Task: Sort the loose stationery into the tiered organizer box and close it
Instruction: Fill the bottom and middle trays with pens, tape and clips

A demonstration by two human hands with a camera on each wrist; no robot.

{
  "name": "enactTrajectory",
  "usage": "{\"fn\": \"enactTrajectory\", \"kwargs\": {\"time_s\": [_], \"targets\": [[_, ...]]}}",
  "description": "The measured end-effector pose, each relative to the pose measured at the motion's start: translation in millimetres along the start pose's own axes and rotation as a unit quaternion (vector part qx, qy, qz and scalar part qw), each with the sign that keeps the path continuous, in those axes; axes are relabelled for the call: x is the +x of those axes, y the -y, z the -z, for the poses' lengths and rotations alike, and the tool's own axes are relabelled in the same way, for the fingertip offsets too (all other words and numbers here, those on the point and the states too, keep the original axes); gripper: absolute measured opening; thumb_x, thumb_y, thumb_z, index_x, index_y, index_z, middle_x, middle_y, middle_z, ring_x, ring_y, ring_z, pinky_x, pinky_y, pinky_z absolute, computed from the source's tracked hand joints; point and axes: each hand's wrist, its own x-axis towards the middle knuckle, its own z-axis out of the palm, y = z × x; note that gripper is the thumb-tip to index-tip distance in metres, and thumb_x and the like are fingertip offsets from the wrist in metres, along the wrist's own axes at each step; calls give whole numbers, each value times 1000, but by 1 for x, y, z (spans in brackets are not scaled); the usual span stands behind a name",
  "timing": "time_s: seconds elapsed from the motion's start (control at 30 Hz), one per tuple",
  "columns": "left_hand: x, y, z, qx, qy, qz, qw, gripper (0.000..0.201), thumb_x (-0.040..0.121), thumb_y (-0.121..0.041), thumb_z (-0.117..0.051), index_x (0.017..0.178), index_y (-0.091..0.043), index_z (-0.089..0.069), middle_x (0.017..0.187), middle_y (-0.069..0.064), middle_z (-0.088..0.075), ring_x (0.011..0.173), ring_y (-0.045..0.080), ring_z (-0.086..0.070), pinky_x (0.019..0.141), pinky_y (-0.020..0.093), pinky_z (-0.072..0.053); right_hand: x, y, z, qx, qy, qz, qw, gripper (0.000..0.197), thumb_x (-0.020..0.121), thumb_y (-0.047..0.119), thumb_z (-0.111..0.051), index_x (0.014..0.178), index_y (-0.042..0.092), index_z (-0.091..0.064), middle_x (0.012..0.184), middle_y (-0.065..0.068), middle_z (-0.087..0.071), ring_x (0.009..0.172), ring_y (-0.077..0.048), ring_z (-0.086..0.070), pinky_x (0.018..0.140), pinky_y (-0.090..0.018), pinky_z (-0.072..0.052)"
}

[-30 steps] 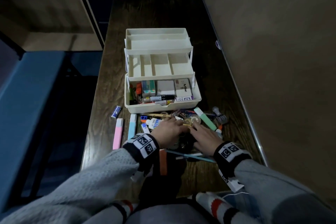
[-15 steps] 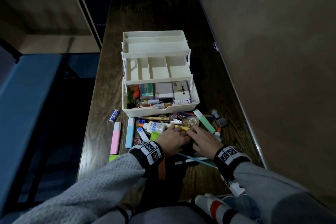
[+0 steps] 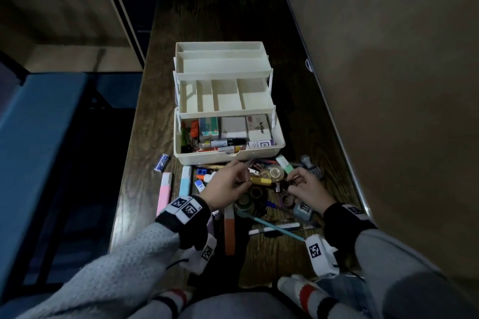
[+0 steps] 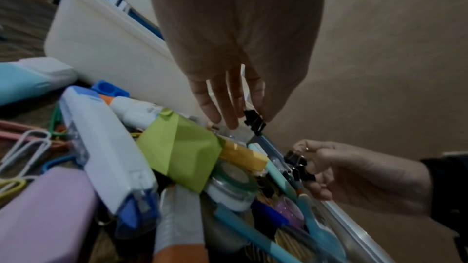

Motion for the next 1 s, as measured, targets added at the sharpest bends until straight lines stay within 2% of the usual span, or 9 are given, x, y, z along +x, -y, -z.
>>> {"fn": "enactTrajectory", "kwargs": {"time_s": [0.13, 0.2, 0.3, 0.37, 0.43, 0.5, 0.63, 0.77, 1.0], "targets": [[-1, 2, 2, -50, -8, 50, 997, 13, 85, -12, -63, 80, -13, -51, 77, -1, -61, 70, 18, -59, 67, 35, -48, 1, 2, 8, 47, 4, -35, 998, 19, 87, -5, -54, 89, 14, -51, 69, -9, -54, 48, -10, -56, 47, -21, -47], [-2, -1, -2, -48, 12, 55, 997, 9, 87, -9, -58, 91, -10, -50, 82, 4, -61, 75, 23, -60, 70, 42, -50, 0, 3, 9, 58, 6, -42, 997, 17, 88, -4, -53, 90, 13, -51, 69, -11, -56, 48, -11, -57, 48, -23, -48], [2, -6, -10, 10, 53, 40, 998, 29, 90, -4, -47, 118, -9, -44, 93, 15, -63, 84, 30, -59, 72, 41, -47, -2, 3, 9, 68, 7, -45, 997, 16, 89, -4, -53, 91, 12, -51, 70, -14, -56, 47, -12, -57, 51, -26, -49], [6, -11, -20, 84, 80, 2, 993, 28, 90, -5, -43, 117, -9, -50, 105, 16, -60, 94, 32, -58, 77, 40, -46, -3, 4, 9, 69, 2, -47, 997, 16, 89, -3, -53, 92, 12, -52, 71, -13, -56, 50, -15, -58, 53, -27, -50], [12, -18, -33, 174, 101, -38, 979, 22, 93, -15, -42, 110, -8, -54, 110, 16, -55, 98, 34, -56, 76, 42, -47, -4, 6, 10, 71, -10, -51, 996, 16, 89, -3, -53, 93, 13, -53, 74, -13, -56, 53, -17, -57, 52, -25, -49], [22, -27, -45, 261, 106, -91, 955, 26, 96, -22, -42, 115, -7, -53, 115, 16, -52, 101, 34, -55, 70, 40, -43, -5, 8, 11, 75, -33, -51, 995, 17, 89, -3, -53, 91, 14, -53, 76, -12, -56, 55, -19, -57, 49, -23, -48], [44, -42, -60, 382, 137, -196, 893, 29, 95, -9, -39, 120, -3, -53, 122, 16, -51, 106, 34, -52, 82, 41, -47, -5, 8, 17, 80, -67, -39, 994, 20, 87, -7, -53, 85, 13, -51, 75, -12, -56, 54, -19, -58, 48, -25, -47], [54, -48, -70, 431, 167, -171, 870, 35, 98, -8, -32, 123, 3, -53, 130, 18, -46, 113, 35, -48, 90, 46, -46, -9, 5, 24, 97, -85, -37, 991, 21, 85, -11, -52, 85, 11, -52, 73, -12, -56, 47, -11, -58, 46, -23, -50], [58, -54, -76, 478, 194, -165, 841, 36, 99, -4, -28, 124, 6, -51, 128, 25, -46, 112, 42, -49, 87, 53, -48, -9, 4, 28, 95, -95, -39, 990, 21, 83, -10, -51, 87, 11, -53, 73, -14, -58, 58, -21, -59, 51, -26, -51]]}}
